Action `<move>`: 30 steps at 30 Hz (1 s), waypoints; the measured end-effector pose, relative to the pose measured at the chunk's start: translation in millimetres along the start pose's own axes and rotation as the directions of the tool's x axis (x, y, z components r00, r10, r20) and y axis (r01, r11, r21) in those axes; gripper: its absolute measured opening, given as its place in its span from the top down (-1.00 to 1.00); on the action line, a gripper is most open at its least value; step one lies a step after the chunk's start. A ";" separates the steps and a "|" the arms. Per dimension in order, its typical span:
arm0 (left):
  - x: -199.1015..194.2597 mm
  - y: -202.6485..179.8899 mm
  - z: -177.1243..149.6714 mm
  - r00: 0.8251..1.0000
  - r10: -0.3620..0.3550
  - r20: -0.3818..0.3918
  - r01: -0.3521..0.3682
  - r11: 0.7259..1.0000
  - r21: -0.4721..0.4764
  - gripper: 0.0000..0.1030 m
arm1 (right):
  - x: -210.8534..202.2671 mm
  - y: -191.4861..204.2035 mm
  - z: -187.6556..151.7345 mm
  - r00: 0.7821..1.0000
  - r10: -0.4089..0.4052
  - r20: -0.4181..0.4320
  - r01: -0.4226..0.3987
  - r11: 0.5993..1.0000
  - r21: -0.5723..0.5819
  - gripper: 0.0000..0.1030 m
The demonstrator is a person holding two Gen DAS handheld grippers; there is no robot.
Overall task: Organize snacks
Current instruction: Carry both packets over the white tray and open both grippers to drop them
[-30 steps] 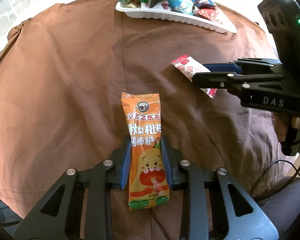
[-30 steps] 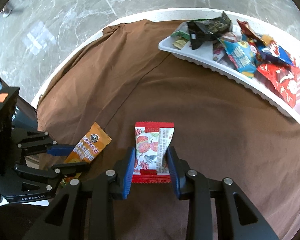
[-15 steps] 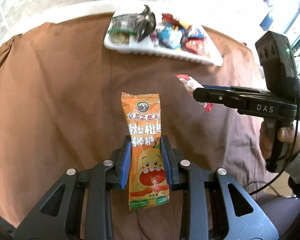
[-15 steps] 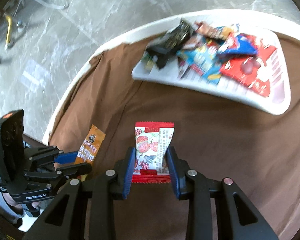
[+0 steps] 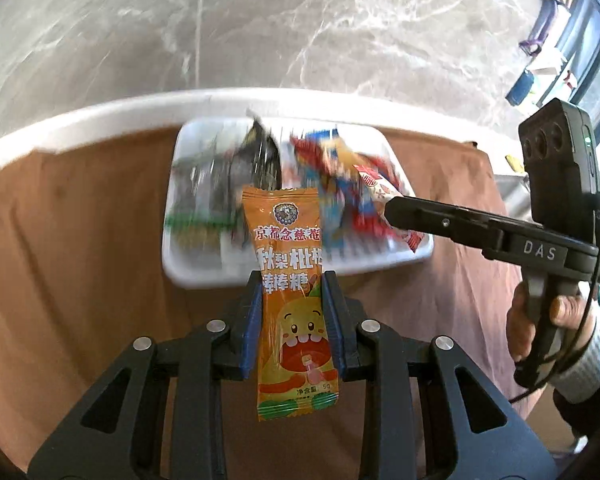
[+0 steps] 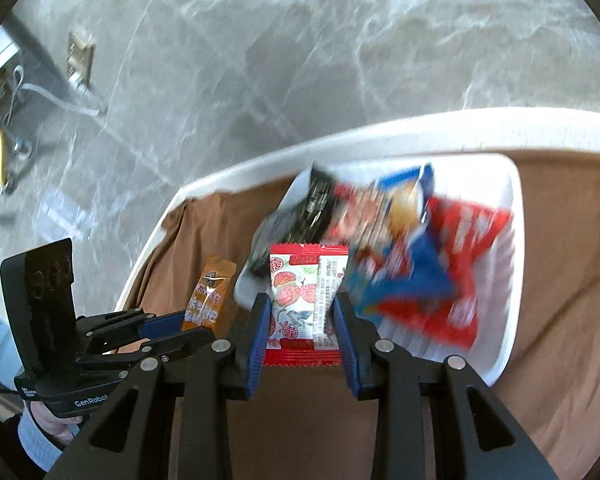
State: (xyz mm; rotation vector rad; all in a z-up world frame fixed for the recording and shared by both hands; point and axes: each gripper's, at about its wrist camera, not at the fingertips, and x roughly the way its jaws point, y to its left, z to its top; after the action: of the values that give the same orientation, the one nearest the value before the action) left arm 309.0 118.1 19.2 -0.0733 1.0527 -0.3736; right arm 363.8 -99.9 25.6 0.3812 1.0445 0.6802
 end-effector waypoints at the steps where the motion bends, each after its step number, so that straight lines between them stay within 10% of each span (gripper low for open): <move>1: 5.0 -0.7 8.4 1.000 -0.001 0.004 0.001 1.000 0.008 0.49 | 1.8 -2.9 8.4 1.000 -0.013 0.014 0.013 1.000 0.003 0.33; 18: 96.9 -1.1 87.9 0.999 0.039 -0.014 -0.038 0.997 0.071 0.39 | 48.0 -22.2 54.7 0.986 -0.164 0.028 0.165 0.986 -0.032 0.16; 22: 91.8 -3.7 86.0 0.998 0.062 0.021 -0.064 0.994 0.084 -0.11 | 39.5 -16.3 49.2 0.981 -0.185 0.063 0.189 0.980 -0.057 0.04; 30: 61.4 -9.0 82.9 0.988 0.112 0.105 -0.122 0.988 0.098 -0.23 | 5.2 -10.6 38.4 0.973 -0.188 0.134 0.194 0.981 -0.029 -0.05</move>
State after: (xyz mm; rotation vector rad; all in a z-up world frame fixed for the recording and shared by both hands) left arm 404.7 79.3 11.4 0.0628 0.9334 -0.3149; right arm 403.0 -103.2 33.8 0.2807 0.9270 0.4968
